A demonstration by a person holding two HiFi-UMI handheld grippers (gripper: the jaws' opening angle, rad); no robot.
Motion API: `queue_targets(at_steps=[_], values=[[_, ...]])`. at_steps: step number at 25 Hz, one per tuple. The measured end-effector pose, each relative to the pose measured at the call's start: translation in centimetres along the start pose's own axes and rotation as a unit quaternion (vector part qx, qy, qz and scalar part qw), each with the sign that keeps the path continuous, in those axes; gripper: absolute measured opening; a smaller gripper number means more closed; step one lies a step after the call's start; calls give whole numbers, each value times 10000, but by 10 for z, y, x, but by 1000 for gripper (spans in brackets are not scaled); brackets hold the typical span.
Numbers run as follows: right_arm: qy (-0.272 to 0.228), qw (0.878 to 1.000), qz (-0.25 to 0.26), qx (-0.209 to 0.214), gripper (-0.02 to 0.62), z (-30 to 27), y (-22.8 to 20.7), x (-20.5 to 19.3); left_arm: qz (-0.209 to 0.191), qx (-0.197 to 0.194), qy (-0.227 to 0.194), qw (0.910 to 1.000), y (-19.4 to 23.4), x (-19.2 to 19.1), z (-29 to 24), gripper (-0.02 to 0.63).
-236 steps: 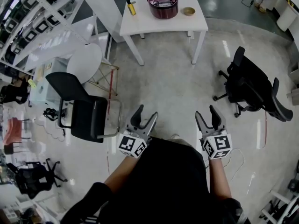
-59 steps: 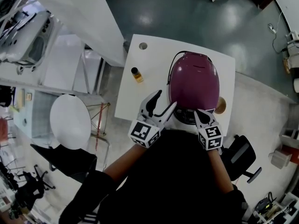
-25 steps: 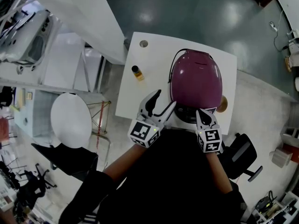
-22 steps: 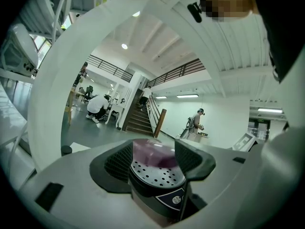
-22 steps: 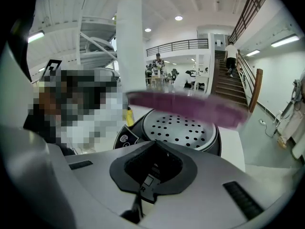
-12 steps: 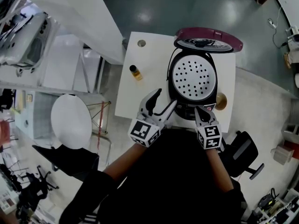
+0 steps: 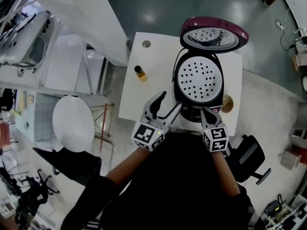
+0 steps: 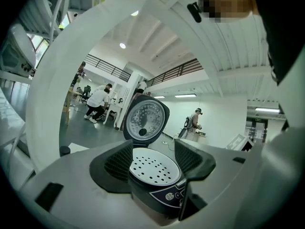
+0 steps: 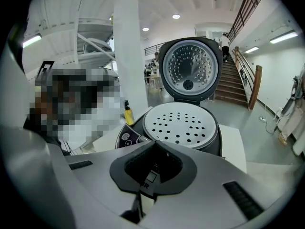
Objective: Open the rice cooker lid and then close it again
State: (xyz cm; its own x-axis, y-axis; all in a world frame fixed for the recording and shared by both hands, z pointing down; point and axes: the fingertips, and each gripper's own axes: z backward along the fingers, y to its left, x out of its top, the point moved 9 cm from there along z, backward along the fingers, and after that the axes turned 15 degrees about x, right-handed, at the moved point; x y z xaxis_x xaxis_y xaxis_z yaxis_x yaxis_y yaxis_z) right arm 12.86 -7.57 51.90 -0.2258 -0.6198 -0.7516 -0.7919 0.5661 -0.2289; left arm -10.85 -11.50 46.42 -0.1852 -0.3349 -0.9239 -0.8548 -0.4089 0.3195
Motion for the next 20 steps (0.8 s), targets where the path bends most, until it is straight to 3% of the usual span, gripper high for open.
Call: queue_targets(at_steps=[5,13,20], values=[[119,9998,113,-65,0,0,3,1,-84,-144,-117,9998,2,16,-1,252],[199,9998,47,-8,0,9,12,-1,-244,-878,-461,9948,-2,64,-25,252],[-20,10000,10,-11,0,24,4,3,-458,-1049,-734,9907,-13,102,-62,252]])
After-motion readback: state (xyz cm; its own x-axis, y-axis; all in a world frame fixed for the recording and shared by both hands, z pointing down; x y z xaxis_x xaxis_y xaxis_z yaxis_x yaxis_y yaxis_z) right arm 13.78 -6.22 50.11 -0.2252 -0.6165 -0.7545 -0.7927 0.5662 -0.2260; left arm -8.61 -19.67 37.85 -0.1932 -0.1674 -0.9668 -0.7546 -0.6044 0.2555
